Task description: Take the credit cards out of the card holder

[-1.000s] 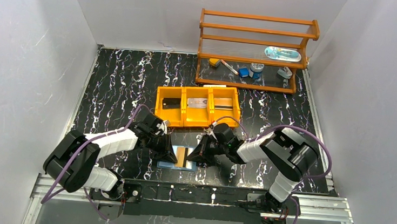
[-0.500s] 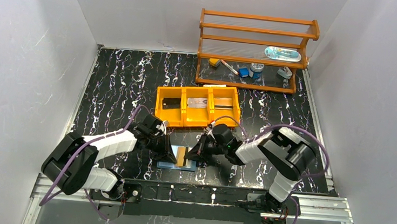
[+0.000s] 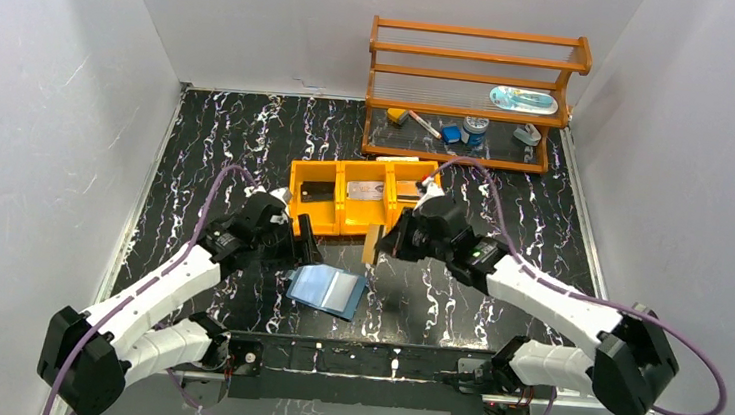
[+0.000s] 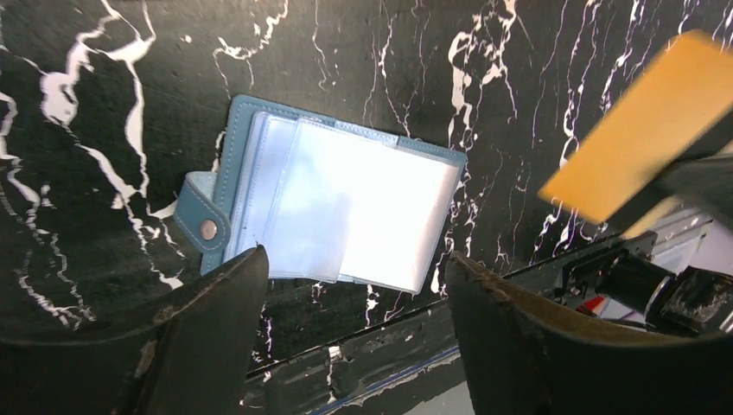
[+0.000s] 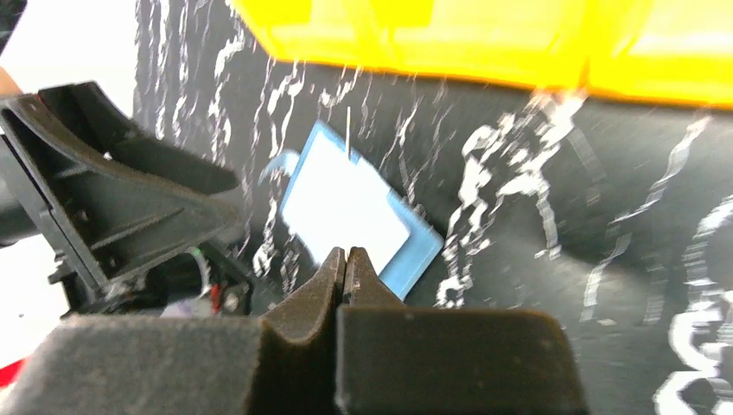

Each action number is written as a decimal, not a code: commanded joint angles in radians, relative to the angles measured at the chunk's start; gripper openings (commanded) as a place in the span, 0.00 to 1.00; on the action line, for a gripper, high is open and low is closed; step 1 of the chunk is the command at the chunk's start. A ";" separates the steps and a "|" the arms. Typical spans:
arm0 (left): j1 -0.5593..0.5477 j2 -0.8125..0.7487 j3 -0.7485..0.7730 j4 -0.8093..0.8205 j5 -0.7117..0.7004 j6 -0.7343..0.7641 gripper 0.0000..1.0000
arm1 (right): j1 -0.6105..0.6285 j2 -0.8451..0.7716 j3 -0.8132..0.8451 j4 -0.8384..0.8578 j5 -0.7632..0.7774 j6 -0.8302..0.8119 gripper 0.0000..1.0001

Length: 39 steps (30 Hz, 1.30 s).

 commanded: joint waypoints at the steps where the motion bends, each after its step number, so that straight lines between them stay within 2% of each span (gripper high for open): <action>1: 0.007 -0.017 0.083 -0.133 -0.108 0.033 0.77 | -0.021 -0.084 0.183 -0.287 0.312 -0.369 0.00; 4: 0.007 -0.016 0.110 -0.158 -0.133 0.041 0.84 | -0.028 -0.092 0.273 -0.316 0.516 -0.558 0.00; 7: 0.008 -0.027 0.121 -0.172 -0.147 0.043 0.89 | -0.070 -0.041 0.337 -0.277 0.580 -0.785 0.00; 10: 0.008 -0.041 0.124 -0.182 -0.159 0.046 0.92 | -0.146 0.055 0.390 -0.267 0.516 -0.974 0.00; 14: 0.007 -0.053 0.134 -0.207 -0.171 0.052 0.94 | -0.171 0.178 0.432 -0.245 0.427 -1.229 0.00; 21: 0.008 -0.079 0.152 -0.246 -0.199 0.078 0.97 | -0.225 0.343 0.497 -0.200 0.270 -1.531 0.00; 25: 0.007 -0.094 0.179 -0.279 -0.244 0.102 0.98 | -0.232 0.459 0.552 -0.203 0.243 -1.733 0.00; 28: 0.007 -0.091 0.195 -0.287 -0.255 0.100 0.98 | -0.237 0.581 0.585 -0.151 0.321 -1.846 0.00; 31: 0.008 -0.090 0.202 -0.319 -0.295 0.114 0.98 | -0.243 0.654 0.569 -0.051 0.311 -1.940 0.00; 32: 0.007 -0.094 0.198 -0.320 -0.298 0.115 0.99 | -0.243 0.660 0.561 -0.039 0.300 -1.948 0.07; 34: 0.009 -0.097 0.195 -0.321 -0.299 0.115 0.98 | -0.243 0.672 0.561 -0.043 0.298 -1.958 0.14; 39: 0.009 -0.099 0.196 -0.322 -0.297 0.116 0.98 | -0.244 0.690 0.559 -0.080 0.277 -1.955 0.18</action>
